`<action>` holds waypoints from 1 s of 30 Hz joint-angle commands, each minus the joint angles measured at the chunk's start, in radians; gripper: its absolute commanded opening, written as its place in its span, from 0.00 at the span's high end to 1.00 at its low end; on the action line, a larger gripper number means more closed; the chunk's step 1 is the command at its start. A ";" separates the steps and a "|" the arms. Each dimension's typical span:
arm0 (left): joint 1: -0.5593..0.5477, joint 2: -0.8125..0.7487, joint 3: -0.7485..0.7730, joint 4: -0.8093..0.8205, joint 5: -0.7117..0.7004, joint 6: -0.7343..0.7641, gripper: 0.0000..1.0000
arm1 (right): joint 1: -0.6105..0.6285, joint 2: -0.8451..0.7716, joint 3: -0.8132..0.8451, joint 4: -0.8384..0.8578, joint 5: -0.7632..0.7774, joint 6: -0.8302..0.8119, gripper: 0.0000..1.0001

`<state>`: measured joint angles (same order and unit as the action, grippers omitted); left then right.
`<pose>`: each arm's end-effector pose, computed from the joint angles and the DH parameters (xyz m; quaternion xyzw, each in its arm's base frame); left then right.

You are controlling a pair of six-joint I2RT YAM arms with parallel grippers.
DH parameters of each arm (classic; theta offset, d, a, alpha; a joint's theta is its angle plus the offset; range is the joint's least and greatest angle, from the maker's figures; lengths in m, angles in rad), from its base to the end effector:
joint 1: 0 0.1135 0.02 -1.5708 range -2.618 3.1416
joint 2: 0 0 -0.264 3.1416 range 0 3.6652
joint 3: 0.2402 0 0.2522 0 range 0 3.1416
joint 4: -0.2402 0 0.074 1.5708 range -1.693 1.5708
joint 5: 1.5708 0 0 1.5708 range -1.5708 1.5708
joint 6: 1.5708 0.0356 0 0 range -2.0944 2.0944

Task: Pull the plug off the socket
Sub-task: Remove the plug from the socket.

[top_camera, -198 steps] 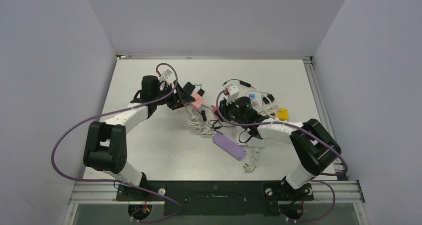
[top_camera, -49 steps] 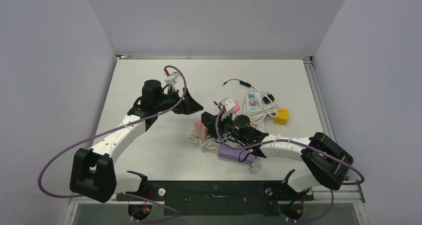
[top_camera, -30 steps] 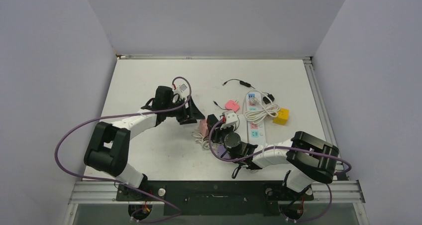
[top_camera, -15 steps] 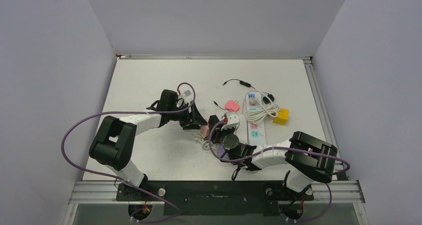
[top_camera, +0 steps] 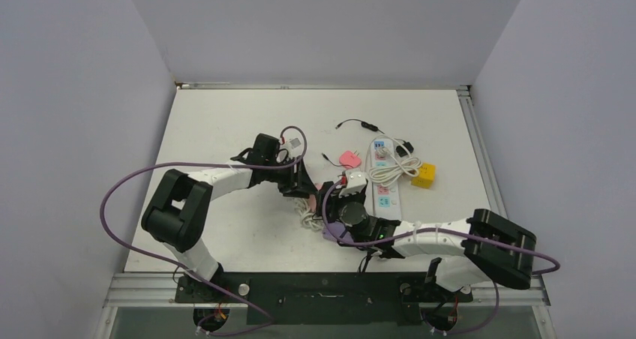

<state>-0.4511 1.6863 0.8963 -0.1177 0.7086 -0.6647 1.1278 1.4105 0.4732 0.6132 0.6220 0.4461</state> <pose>0.2848 -0.1637 0.1643 0.0178 0.8938 -0.4399 0.0853 0.1340 0.2340 0.1794 -0.0900 0.7882 0.2182 0.5683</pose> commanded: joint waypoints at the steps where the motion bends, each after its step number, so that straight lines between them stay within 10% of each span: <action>1: -0.030 0.075 -0.011 -0.111 -0.111 0.088 0.57 | 0.002 -0.135 0.007 -0.123 0.025 -0.060 0.14; 19: -0.040 0.068 0.015 -0.108 -0.130 0.088 0.59 | -0.376 -0.098 0.296 -0.597 -0.523 -0.059 0.32; 30: -0.041 0.060 0.022 -0.106 -0.127 0.084 0.59 | -0.365 -0.034 0.343 -0.635 -0.605 -0.064 0.38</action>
<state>-0.4789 1.7279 0.9260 -0.1699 0.7376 -0.6422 0.7452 1.3880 0.7811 -0.0235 0.0700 0.3759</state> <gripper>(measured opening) 0.413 0.607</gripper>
